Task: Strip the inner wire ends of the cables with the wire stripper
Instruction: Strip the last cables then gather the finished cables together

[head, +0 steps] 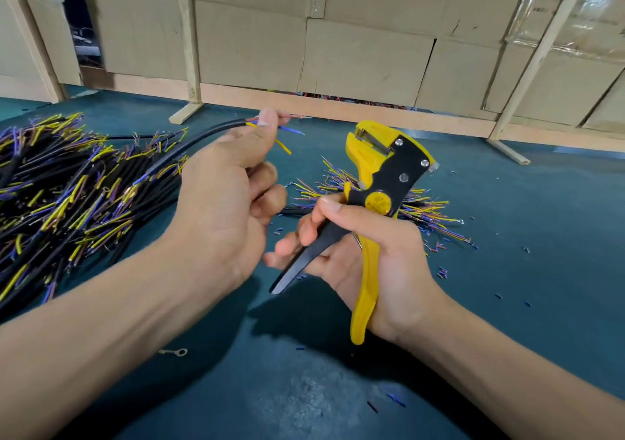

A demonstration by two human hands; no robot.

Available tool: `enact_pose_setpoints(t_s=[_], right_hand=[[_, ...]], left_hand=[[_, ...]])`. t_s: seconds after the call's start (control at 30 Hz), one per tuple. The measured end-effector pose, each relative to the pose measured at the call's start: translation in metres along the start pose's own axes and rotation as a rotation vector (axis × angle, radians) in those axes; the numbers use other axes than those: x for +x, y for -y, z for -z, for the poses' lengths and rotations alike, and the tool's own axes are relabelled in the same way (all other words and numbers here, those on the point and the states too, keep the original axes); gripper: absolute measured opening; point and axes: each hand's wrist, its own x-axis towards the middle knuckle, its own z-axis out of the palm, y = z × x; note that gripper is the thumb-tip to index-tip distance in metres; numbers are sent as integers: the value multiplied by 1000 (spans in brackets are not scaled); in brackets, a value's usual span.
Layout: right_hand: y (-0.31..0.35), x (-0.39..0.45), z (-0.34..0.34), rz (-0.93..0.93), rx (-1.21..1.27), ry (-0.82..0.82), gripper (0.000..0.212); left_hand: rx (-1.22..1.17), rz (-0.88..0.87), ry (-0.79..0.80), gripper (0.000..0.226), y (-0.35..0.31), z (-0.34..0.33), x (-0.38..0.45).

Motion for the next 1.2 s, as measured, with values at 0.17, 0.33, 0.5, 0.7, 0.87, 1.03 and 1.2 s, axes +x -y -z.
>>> enact_pose_setpoints(t_s=[0.17, 0.33, 0.5, 0.7, 0.87, 1.03, 1.2], right_hand=[[1, 4, 2, 88, -62, -162, 6], [5, 4, 3, 183, -124, -185, 8], [11, 4, 3, 243, -146, -200, 22], [19, 4, 5, 310, -166, -232, 15], [24, 5, 11, 344, -245, -267, 12], [23, 8, 14, 349, -255, -311, 12], [23, 10, 18, 390, -262, -387, 8]], left_hand=[[-33, 44, 80, 11, -3, -3, -7], [42, 48, 124, 14, -1, -4, -9], [86, 54, 153, 16, 0, -5, -12], [64, 113, 190, 16, 7, -5, -11], [-20, 159, 264, 16, 14, -2, -9], [-43, 189, 255, 18, 17, 0, -6], [12, 214, 235, 17, 18, 1, -6]])
